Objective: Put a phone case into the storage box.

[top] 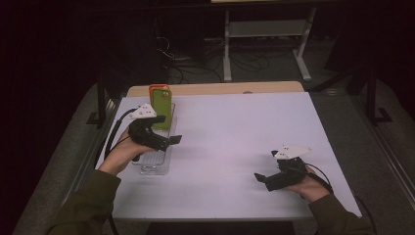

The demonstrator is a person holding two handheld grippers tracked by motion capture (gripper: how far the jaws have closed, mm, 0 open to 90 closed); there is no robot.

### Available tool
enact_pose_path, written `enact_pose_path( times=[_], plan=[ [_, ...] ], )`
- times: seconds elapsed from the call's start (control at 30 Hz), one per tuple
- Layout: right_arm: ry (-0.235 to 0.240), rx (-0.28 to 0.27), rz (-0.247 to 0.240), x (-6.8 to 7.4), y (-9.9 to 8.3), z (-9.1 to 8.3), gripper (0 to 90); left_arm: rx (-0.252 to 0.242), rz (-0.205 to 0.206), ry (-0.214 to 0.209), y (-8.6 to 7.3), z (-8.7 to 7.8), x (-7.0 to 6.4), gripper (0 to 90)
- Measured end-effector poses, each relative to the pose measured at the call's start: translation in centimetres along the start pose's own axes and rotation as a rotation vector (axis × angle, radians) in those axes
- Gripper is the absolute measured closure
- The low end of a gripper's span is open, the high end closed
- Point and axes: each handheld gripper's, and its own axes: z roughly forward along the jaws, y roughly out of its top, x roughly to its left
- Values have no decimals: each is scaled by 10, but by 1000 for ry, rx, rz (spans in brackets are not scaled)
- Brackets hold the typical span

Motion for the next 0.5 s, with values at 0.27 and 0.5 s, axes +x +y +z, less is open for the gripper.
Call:
enact_pose_path(
  times=[0.27, 0.5],
  plan=[
    [6, 3, -5, 0, 0, 0, 0, 4, 38, -36, -14, -4, -15, 0],
    [9, 4, -7, 1, 0, 0, 0, -6, 48, -29, -29, -6, -23, 0]
  ],
)
